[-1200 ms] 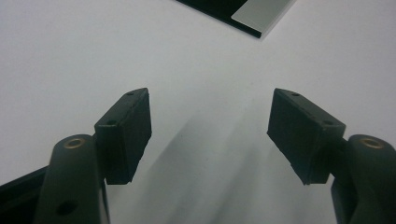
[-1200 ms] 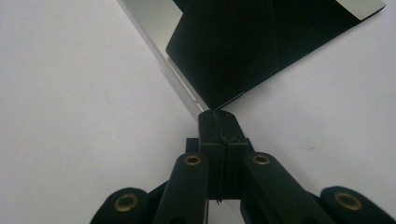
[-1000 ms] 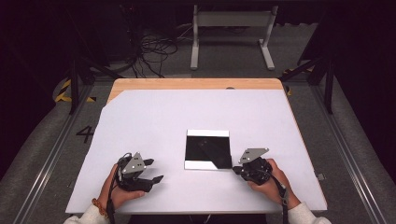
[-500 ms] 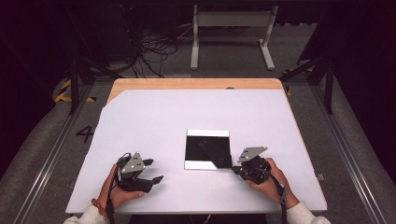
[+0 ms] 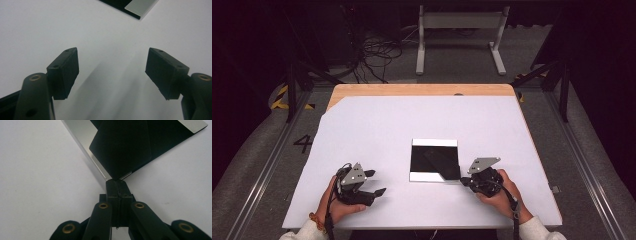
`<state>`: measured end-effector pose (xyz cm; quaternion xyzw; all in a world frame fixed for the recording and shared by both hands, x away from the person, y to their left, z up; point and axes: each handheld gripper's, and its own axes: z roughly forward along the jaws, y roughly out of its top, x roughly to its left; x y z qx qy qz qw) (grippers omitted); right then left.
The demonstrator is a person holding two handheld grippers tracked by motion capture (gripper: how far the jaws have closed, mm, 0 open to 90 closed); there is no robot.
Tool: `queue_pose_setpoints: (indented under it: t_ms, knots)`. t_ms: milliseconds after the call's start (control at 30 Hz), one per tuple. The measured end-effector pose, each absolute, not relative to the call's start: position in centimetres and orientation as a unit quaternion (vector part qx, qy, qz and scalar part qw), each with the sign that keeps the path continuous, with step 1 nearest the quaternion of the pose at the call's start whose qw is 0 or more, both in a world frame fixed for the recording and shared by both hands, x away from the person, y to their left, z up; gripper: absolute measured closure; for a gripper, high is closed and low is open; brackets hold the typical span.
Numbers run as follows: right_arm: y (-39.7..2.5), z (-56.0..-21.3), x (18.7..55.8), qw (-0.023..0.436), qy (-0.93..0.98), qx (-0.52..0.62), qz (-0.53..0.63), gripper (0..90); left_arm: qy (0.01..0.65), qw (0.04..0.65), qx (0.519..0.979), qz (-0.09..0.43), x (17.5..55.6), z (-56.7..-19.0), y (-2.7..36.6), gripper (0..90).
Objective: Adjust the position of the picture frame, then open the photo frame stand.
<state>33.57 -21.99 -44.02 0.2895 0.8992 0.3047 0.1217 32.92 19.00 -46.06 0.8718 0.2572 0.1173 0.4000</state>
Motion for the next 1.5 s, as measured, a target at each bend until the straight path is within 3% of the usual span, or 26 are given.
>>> queue_pose_setpoints:
  t_ms: [1500]
  knots:
    - [-21.8,-42.2,34.2,0.181,0.854,0.28,0.398,90.0,0.264,0.369,0.884,0.114,32.5,-46.7,19.2,24.1]
